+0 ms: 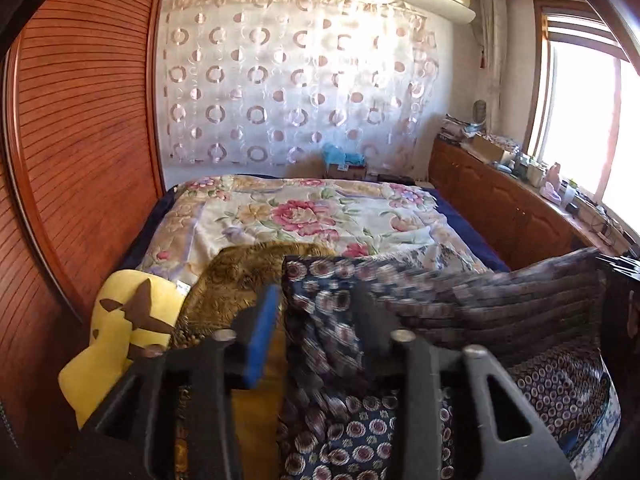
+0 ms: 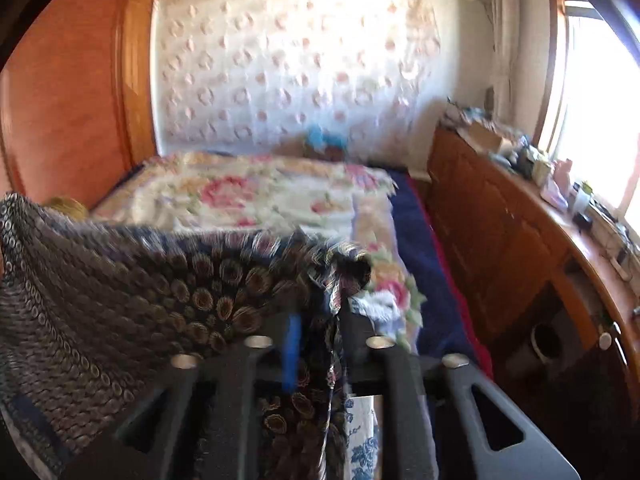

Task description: Fold small clothes

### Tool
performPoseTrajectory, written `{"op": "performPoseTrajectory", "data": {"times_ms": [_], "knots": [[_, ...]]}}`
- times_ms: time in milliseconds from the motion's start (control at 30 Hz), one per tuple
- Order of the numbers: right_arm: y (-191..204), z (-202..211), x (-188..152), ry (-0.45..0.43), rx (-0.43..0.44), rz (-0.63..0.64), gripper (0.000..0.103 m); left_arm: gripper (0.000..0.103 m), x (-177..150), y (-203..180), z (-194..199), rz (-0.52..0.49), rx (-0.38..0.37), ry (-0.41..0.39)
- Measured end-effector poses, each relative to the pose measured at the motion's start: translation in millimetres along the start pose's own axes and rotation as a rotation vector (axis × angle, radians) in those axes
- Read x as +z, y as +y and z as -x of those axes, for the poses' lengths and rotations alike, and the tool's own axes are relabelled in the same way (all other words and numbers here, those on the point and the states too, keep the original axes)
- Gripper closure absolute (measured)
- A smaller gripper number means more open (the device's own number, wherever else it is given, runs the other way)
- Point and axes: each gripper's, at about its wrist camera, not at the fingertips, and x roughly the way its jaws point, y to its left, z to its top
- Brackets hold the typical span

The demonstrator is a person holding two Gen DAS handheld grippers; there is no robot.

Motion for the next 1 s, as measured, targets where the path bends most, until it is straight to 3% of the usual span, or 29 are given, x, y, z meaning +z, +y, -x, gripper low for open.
{"op": "performPoseTrajectory", "data": {"times_ms": [33, 100, 200, 400, 567, 767, 1000], "knots": [[1.7, -5.8, -2.7, 0.015, -0.008, 0.000, 0.063, 0.051, -6.4, 0.6, 0.8, 0.003, -0.010, 0.003], [3.2, -9.4, -8.9, 0.021, 0.003, -0.014, 0.061, 0.034, -17.2, 0.4, 3.8, 0.000, -0.023, 0.016], [3.3, -2.6, -24.1, 0.024, 0.029, -0.025, 0.056, 0.028, -32.8, -6.5, 17.1, -0.031, -0.027, 0.012], [-11.1, 21.3, -67.7, 0.061, 0.077, -0.018, 0.054, 0.028, -69.6, -24.5, 42.4, -0.070, -0.034, 0.049], [-32.8, 37.1, -93.9, 0.103, 0.109, -0.075, 0.054, 0.028, -108.6, -31.6, 60.0, -0.055, -0.088, 0.086], [-39.4, 53.0, -120.0, 0.127, 0.134, -0.092, 0.054, 0.030, -140.4, -29.1, 68.6, -0.061, -0.024, 0.128], [-22.8, 50.1, -131.3, 0.147, 0.109, -0.052, 0.059, 0.038, -150.7, -15.6, 66.6, -0.015, -0.014, 0.137]]}}
